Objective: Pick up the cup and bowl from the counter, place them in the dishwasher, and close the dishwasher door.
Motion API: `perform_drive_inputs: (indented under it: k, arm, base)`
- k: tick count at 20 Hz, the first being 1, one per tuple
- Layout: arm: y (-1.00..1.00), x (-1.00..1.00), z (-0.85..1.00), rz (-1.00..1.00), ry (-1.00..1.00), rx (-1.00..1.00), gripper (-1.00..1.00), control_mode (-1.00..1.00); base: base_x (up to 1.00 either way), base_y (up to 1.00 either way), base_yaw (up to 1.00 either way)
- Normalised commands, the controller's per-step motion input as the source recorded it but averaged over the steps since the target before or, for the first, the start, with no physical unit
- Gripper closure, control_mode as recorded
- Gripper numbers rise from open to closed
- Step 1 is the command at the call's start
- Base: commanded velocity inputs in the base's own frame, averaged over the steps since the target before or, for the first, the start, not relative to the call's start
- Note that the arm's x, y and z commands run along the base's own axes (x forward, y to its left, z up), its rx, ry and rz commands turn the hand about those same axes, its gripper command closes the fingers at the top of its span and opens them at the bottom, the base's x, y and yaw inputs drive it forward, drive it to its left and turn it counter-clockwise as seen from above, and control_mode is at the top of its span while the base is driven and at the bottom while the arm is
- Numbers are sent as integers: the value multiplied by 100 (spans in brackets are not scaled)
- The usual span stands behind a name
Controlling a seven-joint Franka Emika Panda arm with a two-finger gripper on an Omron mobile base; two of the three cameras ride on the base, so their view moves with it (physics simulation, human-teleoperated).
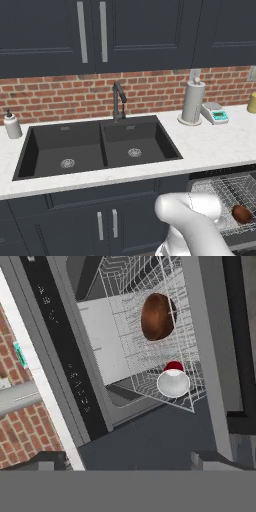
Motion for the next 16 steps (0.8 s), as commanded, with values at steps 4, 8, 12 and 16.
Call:
perform_drive_inputs:
  k: [4,8,12,16]
  arm:
    - [-20,-13,-24,0,-11,0,-100,-100]
    - [-19,-3,-35,0,-4,0,-100,-100]
    - [-8,0,-41,0,-7,0,-100,-100]
    - [0,3,-55,0,-9,0,-100,-100]
  base:
    - [0,0,0]
    - [0,0,0]
    - [0,0,0]
    - [0,0,0]
